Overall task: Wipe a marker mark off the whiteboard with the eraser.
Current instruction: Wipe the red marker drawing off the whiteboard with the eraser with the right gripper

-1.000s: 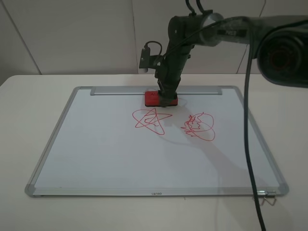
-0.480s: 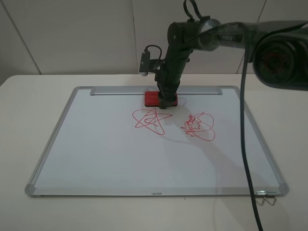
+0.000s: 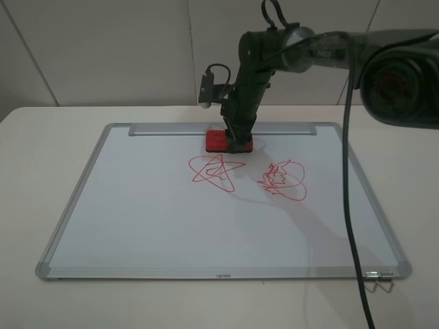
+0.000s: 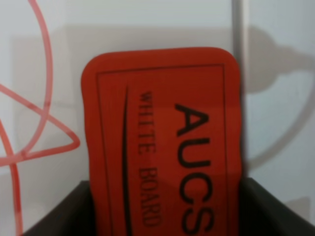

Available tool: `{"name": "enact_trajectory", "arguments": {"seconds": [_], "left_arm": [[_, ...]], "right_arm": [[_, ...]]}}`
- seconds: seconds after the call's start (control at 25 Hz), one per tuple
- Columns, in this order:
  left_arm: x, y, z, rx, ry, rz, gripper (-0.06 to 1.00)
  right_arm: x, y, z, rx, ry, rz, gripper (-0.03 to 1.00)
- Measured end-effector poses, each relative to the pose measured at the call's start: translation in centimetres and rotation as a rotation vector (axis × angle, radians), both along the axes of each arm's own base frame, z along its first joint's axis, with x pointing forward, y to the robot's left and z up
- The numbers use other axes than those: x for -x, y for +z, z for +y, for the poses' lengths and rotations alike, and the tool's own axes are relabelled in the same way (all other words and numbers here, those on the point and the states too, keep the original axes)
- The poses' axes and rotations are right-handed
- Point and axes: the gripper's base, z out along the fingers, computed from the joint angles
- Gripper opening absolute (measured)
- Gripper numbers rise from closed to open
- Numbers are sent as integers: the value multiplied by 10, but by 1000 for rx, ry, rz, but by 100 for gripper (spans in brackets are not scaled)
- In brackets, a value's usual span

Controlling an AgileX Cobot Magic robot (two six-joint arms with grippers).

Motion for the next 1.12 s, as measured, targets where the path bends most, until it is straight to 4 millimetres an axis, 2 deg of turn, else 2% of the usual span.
{"name": "enact_trajectory", "arguments": {"seconds": [0.24,0.36,0.48,0.56,0.84,0.96,1.12], "left_arm": [[0,0,0,0,0,0,77],[0,0,0,0,0,0,77],[0,0,0,0,0,0,77],[0,0,0,0,0,0,77],[0,0,0,0,0,0,77],[0,0,0,0,0,0,77],[0,0,0,0,0,0,77]], "right_arm": [[1,5,0,-1,-2,8,49],[5,17,-1,-9,-44,28,49],[6,36,-1,-63,-197,36,49],[7,43,-1,-105,-363,50,49],[13,44,-1,-87,-884,74,49],[21,44,10,-100,-1022,85,49],[37,44,37,-120,-1082,92,49]]}}
